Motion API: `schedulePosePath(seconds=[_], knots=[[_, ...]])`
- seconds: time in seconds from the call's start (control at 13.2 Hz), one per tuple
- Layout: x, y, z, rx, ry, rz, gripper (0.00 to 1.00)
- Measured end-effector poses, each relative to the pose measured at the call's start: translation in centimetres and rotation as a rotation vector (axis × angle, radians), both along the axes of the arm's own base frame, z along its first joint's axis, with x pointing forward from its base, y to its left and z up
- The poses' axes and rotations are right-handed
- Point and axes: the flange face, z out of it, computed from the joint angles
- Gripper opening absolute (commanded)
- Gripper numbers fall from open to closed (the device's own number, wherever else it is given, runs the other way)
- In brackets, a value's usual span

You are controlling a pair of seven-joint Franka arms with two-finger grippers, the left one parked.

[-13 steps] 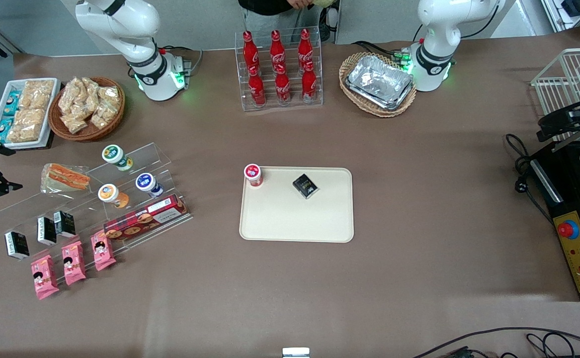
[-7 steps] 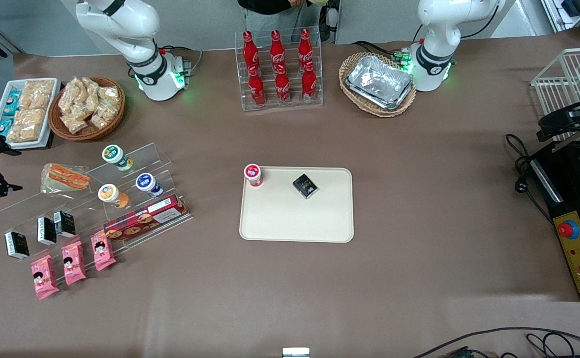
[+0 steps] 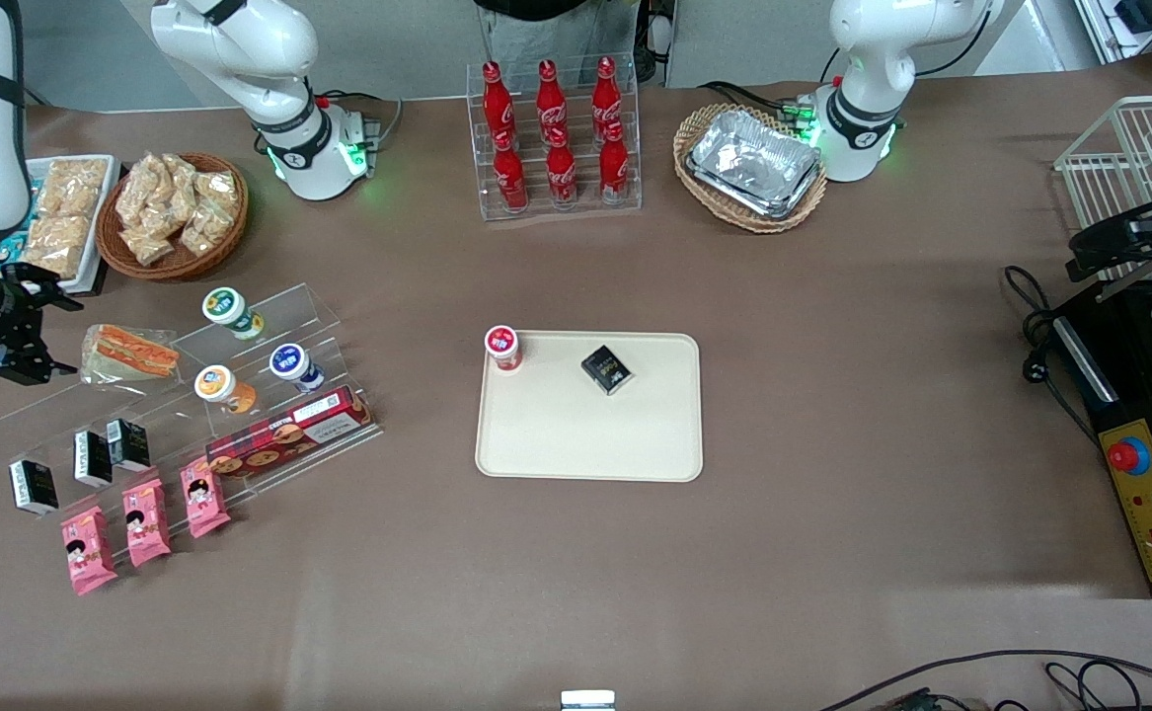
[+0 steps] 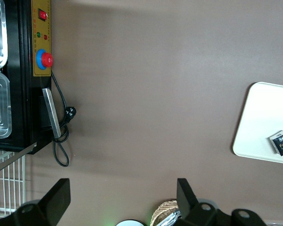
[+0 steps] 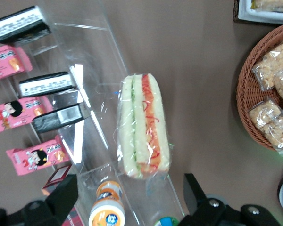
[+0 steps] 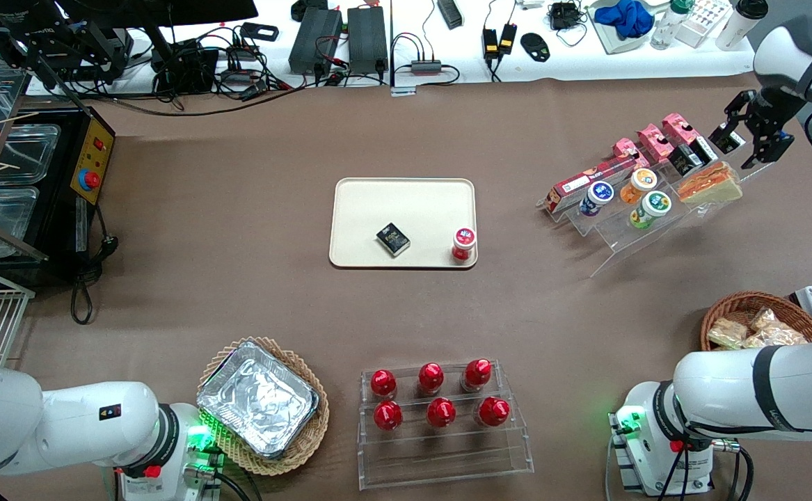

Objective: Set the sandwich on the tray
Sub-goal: 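Lower the open right gripper around the plastic-wrapped sandwich, then close the right gripper on the sandwich and lift it off the rack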

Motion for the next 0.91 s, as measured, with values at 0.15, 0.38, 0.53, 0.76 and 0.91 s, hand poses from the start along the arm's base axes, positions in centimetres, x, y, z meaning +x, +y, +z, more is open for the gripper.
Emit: schedulePosePath(seconds=[0.15,0.38,0.53,0.76,0.91], knots=[[-0.9,-0.7,-1.7,0.000,-0.015,-0.026,1.00],[-1.7,-0.7,-3.6,-0.004,-0.038,-0.062,1.00],[-2.0,-0.9,-4.5,-0.006,-0.053,-0.096,1.00],[-2.4,-0.9,-5.7,-0.011,-0.074,-0.110,1.00],[-2.6,-0.8,-6.3,-0.015,-0.087,-0.113,1.00]])
